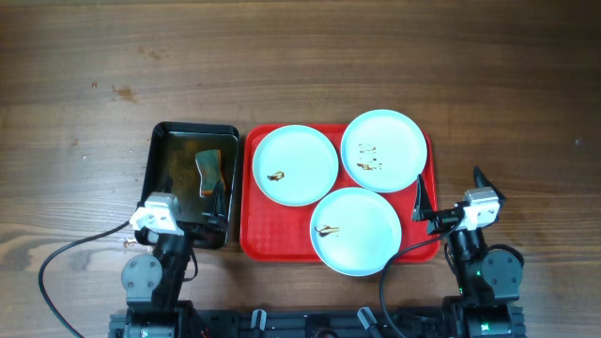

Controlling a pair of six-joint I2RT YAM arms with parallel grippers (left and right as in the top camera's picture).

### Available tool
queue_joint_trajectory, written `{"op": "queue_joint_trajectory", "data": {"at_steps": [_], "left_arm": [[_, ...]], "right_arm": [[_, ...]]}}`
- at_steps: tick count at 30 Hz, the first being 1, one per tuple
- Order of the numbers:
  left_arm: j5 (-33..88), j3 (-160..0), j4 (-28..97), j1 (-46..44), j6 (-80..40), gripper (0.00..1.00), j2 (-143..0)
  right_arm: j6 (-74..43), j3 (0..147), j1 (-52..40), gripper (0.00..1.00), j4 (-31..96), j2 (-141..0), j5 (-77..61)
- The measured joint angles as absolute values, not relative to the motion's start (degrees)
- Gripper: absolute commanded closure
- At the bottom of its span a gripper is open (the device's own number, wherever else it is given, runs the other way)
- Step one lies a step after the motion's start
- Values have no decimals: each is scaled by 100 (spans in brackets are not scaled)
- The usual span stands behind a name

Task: Clean dirty plates on tray and stack at the side

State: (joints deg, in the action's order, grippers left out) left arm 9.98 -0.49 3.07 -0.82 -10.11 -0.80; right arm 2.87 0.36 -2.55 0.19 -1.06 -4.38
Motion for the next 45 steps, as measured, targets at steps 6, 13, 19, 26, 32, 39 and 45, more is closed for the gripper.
{"op": "queue_joint_trajectory", "data": {"at_steps": [6, 13, 19, 26, 32, 39, 45], "left_arm": [[998, -49, 309, -82, -1011, 0, -80], [996, -49, 309, -82, -1011, 0, -80], [998, -49, 307, -82, -1011, 0, -80], [993, -49, 309, -82, -1011, 0, -80], [996, -49, 309, -82, -1085, 0, -80], [998, -261, 753, -82, -1293, 0, -154], [998, -860, 1177, -82, -1321, 0, -657]], "right_arm": [[287, 36, -255, 0, 19, -106, -438], [285, 34, -255, 0, 19, -106, -438], [287, 36, -255, 0, 19, -106, -438], [285, 36, -255, 0, 19, -106, -438], [285, 36, -255, 0, 19, -106, -438], [287, 36, -255, 0, 19, -106, -438], [287, 36, -255, 1, 19, -106, -438]]}}
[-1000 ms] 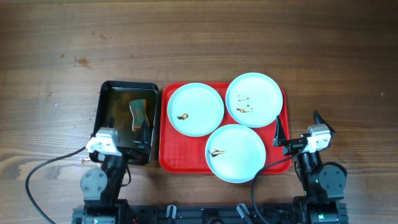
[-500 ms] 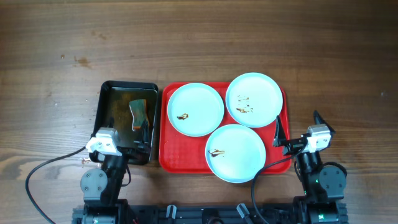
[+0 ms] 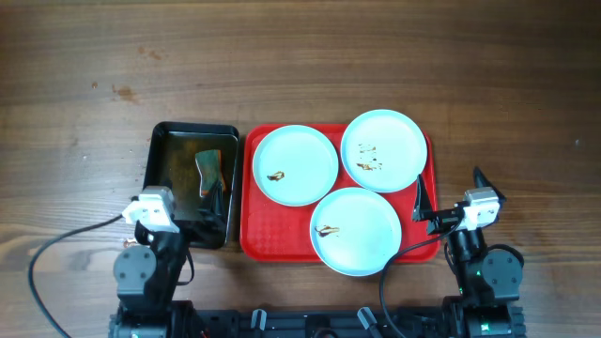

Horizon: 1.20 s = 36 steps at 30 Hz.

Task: Clean dirty plates on tray and stack at the side

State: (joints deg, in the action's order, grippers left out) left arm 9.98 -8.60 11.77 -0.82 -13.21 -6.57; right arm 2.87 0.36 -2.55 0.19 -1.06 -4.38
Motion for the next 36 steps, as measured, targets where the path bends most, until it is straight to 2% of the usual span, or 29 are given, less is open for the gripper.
{"op": "queue_joint_trajectory", "data": {"at_steps": [7, 16, 21, 36], "left_arm": [[1111, -2390, 2250, -82, -1361, 0, -2364], [1743, -4515, 4412, -82, -1406, 0, -4460], [1859, -4952, 5343, -82, -1406, 0, -5253], [1833, -4967, 5561, -82, -1564, 0, -6108]], "right_arm": [[287, 36, -255, 0, 16, -106, -438], [285, 36, -255, 0, 16, -106, -438], [285, 34, -255, 0, 16, -106, -438], [287, 36, -255, 0, 16, -106, -438]]}}
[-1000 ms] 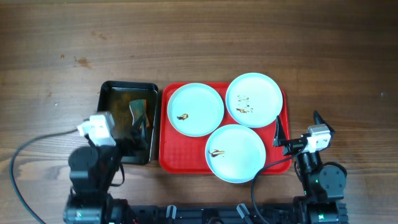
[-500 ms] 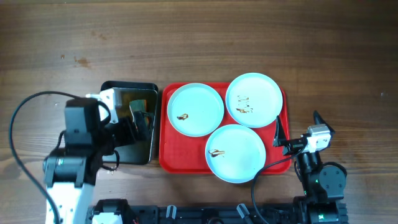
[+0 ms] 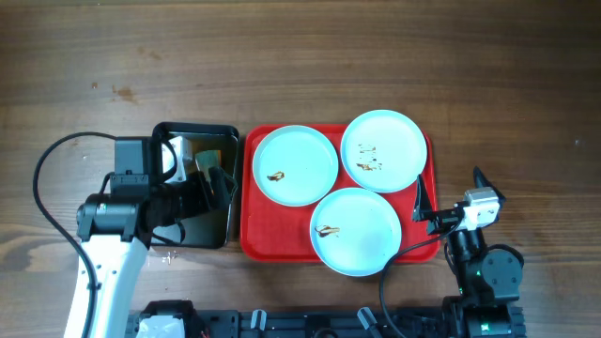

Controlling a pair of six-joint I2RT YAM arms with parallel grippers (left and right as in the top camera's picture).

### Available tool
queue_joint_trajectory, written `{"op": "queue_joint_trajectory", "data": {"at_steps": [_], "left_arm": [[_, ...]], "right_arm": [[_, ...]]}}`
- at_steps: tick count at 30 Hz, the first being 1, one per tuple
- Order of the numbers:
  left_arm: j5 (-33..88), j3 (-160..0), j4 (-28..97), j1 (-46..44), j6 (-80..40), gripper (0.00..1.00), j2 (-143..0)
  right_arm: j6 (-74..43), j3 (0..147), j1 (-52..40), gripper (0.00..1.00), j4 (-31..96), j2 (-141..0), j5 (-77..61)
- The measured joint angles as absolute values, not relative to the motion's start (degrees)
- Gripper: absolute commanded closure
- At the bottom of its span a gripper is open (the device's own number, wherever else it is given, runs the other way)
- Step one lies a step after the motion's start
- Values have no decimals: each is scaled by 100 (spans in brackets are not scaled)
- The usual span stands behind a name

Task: Clean dirty plates on tray and stack at the side
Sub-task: 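Reach the left gripper down into the black tray toward the sponge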

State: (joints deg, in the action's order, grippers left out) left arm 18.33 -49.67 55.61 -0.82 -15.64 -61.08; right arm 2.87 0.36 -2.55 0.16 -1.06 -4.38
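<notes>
Three light blue plates lie on the red tray [image 3: 252, 246]: one at the left [image 3: 295, 164], one at the back right [image 3: 383, 150] and one at the front [image 3: 357, 231]. Each carries brown smears. My left gripper [image 3: 218, 185] hangs open over the black tray [image 3: 160, 136], right above the sponge [image 3: 199, 167], which it mostly hides. At the red tray's right edge my right gripper [image 3: 419, 201] rests open, holding nothing.
The black tray stands directly left of the red tray, their edges nearly touching. Cables run from both arms, with the left one looping out over the table at the left. Bare wooden table lies behind and to both sides of the trays.
My left arm has risen from its rest pose at the front edge and now reaches over the black tray, its gripper above the sponge. The right arm and the plates have not moved.
Both arms first rested at the front edge, with the sponge lying in plain view in the black tray. The left arm then shifted slightly left and back. Now it extends over the black tray, covering the sponge. The plates have stayed dirty and in place.
</notes>
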Motion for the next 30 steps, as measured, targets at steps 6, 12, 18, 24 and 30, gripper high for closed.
{"op": "queue_joint_trajectory", "data": {"at_steps": [6, 12, 18, 24, 30], "left_arm": [[696, -4980, 5614, -86, -2010, 15, -6646], [353, -4980, 5033, -86, -2182, 12, -7627], [517, -4991, 4619, -86, -2049, 12, -8195], [972, -5022, 4388, -86, -1721, 19, -8252], [1109, -5054, 4307, -86, -1658, 16, -8267]], "right_arm": [[285, 36, -255, 0, 16, -106, -438], [285, 36, -255, 0, 16, -106, -438], [287, 34, -255, 0, 16, -106, -438], [285, 36, -255, 0, 16, -106, -438], [287, 36, -255, 0, 16, -106, -438]]}}
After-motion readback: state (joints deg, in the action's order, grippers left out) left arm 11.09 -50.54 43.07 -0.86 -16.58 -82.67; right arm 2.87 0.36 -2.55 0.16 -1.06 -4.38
